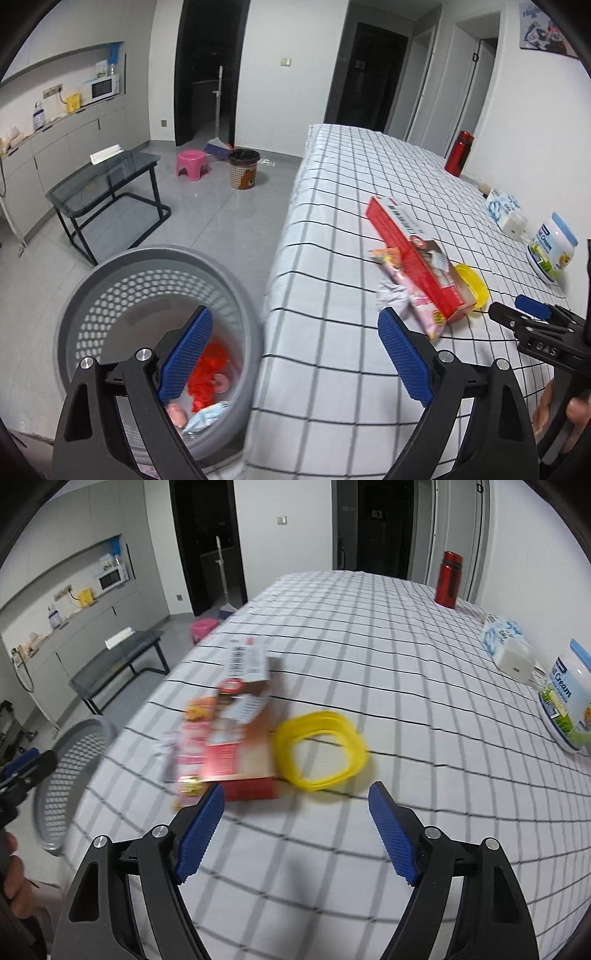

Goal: Collect trash
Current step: 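Move both tools back over the bed toward the toothpaste box and yellow lid, then grasp the yellow lid with the right tool while the left tool grasps the red toothpaste box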

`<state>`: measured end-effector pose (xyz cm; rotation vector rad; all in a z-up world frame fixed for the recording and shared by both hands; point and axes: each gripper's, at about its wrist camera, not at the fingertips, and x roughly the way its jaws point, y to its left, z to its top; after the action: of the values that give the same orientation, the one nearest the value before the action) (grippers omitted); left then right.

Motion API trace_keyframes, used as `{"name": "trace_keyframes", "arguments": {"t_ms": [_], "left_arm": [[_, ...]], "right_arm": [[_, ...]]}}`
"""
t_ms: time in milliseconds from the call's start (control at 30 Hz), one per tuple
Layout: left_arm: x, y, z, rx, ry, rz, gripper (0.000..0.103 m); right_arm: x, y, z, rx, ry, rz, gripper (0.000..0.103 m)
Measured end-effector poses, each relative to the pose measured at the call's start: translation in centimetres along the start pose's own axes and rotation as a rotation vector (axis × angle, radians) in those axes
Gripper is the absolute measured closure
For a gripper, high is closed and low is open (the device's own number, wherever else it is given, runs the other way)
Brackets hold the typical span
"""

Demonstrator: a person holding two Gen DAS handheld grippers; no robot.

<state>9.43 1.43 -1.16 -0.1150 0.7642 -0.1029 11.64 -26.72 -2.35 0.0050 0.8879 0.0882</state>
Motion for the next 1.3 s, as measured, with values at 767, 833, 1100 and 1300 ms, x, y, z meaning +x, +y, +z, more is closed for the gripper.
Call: {"name": "trace_keyframes", "arguments": {"t_ms": [767,833,1100,1300], "left_arm": [[2.5,-4.4,-0.6,0.044,0.056,0.029,0.013],[2.5,-4.6,-0.6,0.045,0.056,0.029,0.013],[2.7,-5.5,-0.8,0.058,0.066,0.025,0.013],[3.1,-6.4,-0.7,0.063,0.084,0.008,0.013]], "right_arm": [[7.6,-2.1,2.2,-0.119,0.14,0.05,0.026],[7.8,-2.0,2.6,-0.122,0.145,0.051,0.026],[8.6,-2.1,3.6,-0.118,0.137,0.068,0.027],[8.3,-2.3,3.3,-0.114,0.117,0.067,0.034]]}}
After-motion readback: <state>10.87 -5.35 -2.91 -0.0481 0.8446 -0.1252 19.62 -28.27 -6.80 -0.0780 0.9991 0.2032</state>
